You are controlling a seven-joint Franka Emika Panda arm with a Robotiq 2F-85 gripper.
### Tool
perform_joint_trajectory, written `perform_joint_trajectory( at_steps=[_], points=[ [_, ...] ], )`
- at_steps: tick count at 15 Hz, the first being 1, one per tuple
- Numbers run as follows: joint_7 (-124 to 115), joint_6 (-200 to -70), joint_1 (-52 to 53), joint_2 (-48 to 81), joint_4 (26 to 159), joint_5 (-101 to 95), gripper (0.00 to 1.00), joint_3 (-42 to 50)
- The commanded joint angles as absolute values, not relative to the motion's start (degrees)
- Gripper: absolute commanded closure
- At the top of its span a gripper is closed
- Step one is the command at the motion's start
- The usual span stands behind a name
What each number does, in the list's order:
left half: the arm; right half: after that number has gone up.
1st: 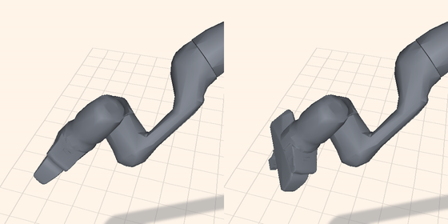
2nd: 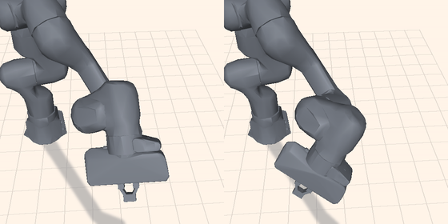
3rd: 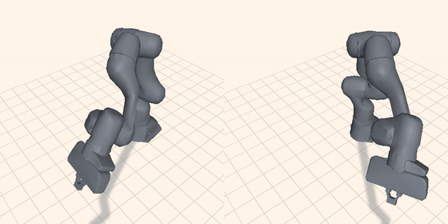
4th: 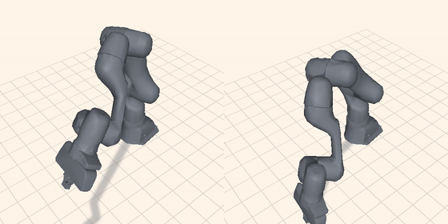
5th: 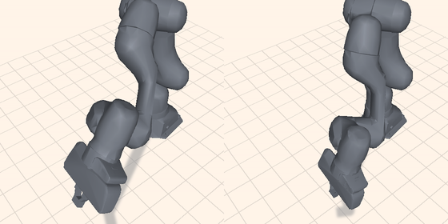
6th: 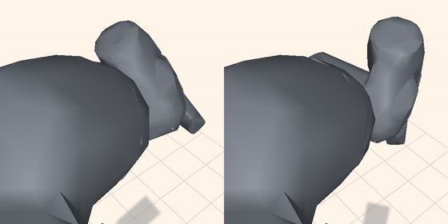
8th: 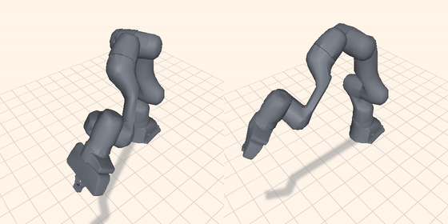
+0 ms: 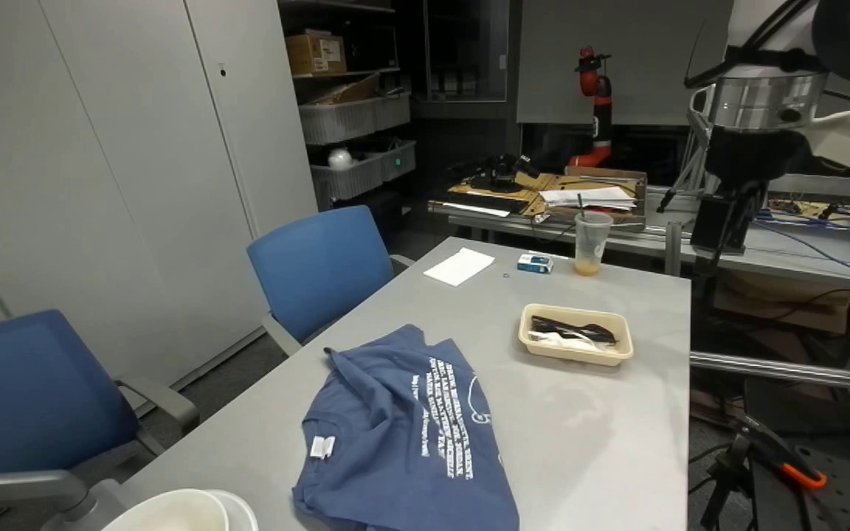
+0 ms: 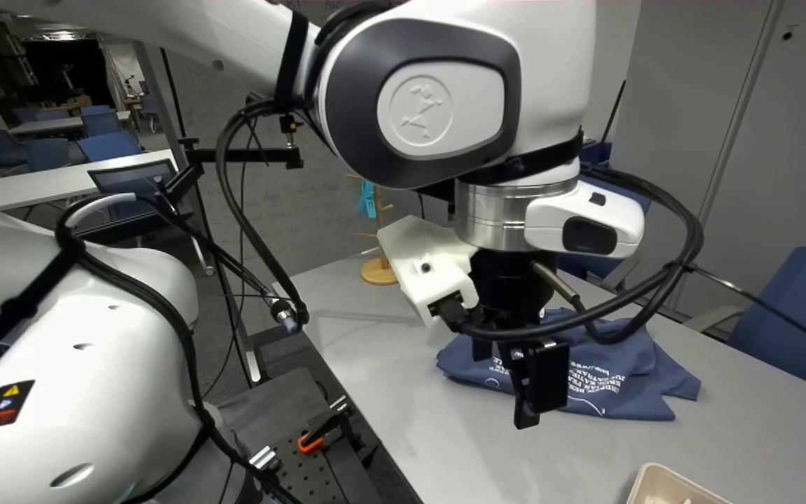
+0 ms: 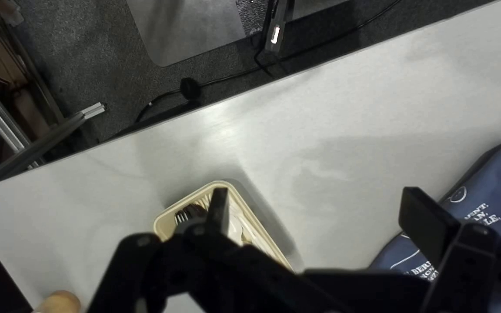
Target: Unfold the T-shirt on the table
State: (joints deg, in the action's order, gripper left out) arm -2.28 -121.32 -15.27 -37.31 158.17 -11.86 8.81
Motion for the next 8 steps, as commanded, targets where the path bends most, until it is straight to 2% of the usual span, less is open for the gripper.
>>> perform_joint_trajectory(
  at_steps=[1,8],
  points=[
    [-2.3,-121.5,-14.2,-37.1,158.1,-11.5,0.00,7.7],
    [-5.8,-121.0,-5.3,-35.5,157.7,-7.5,0.00,-0.6]
  ],
)
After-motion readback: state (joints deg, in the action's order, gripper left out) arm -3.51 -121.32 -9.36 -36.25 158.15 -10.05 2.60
